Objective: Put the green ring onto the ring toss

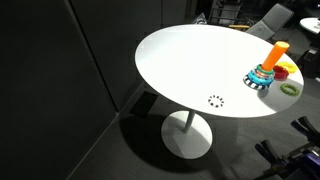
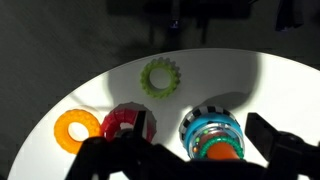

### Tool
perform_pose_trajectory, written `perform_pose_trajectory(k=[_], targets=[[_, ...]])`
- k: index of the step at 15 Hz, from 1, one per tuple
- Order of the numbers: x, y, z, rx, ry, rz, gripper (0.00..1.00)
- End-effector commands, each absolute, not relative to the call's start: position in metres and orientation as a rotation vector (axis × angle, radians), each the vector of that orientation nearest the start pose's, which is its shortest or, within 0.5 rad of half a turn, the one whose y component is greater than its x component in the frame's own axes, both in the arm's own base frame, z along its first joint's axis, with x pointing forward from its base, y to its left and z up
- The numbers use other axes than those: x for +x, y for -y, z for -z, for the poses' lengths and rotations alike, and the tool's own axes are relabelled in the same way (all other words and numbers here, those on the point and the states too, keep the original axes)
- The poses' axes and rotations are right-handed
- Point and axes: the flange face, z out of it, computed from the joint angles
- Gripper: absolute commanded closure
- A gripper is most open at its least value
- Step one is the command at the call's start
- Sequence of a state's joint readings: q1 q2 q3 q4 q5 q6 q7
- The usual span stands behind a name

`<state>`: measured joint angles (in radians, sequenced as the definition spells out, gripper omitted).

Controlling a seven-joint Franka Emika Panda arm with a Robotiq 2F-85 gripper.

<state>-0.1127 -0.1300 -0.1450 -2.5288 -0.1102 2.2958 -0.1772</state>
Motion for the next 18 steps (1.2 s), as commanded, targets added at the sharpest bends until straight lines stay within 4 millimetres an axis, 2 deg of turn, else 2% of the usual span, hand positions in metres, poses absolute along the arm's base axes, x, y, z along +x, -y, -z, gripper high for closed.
perform_pose_trajectory(k=[1,6,18], targets=[[0.423,0.113,-0.312,-3.172,-0.001,-0.186,0.00],[0.423,0.113,-0.312,-3.172,-0.001,-0.188,0.00],[0.437,0.128,-0.252,-3.163,0.007,-0.251,0.00]])
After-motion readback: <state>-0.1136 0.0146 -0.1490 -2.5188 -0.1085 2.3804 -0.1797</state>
